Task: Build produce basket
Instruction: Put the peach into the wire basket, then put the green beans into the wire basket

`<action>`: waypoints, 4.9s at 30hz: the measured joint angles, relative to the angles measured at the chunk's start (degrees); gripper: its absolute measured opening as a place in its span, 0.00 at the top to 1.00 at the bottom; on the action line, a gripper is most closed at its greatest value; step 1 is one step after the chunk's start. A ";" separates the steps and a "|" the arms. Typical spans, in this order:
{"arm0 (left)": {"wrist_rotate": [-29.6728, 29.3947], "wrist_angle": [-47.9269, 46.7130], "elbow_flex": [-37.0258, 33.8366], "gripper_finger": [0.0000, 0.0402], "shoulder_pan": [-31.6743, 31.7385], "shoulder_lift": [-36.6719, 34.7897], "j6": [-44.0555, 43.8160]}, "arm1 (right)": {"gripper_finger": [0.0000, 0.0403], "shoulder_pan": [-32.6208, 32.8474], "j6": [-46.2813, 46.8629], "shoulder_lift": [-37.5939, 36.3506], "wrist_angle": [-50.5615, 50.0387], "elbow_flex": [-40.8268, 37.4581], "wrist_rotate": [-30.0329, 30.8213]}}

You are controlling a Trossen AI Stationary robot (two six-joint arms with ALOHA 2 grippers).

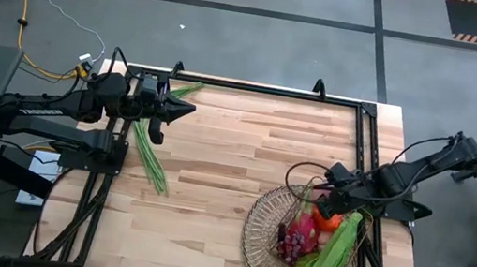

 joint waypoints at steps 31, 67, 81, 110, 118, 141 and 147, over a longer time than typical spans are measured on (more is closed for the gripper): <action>0.03 0.00 0.00 1.00 0.00 0.01 -0.72 | 0.03 -6.99 0.06 -7.77 0.69 4.56 3.91; 0.22 0.00 0.00 1.00 -0.01 -0.01 -0.85 | 0.03 -45.05 -63.95 1.95 69.45 0.13 -27.42; 0.22 -0.02 0.00 1.00 -0.02 -0.01 0.00 | 0.32 -45.03 -62.84 1.64 67.14 0.10 -24.37; 0.17 -1.51 0.00 1.00 -0.02 -0.01 -0.05 | 1.00 -38.59 -57.51 -10.80 88.58 -16.69 -29.15; 0.13 -2.23 0.00 1.00 0.00 -0.01 -0.02 | 1.00 -31.62 -61.11 -11.09 81.85 -15.02 -20.94; -3.73 -25.36 14.07 0.51 14.40 18.87 -2.31 | 1.00 -32.41 -55.74 -11.35 81.78 -14.93 -20.81; -2.96 -35.18 21.81 0.28 25.81 34.06 5.10 | 1.00 -31.94 -54.88 -11.35 81.74 -14.93 -21.17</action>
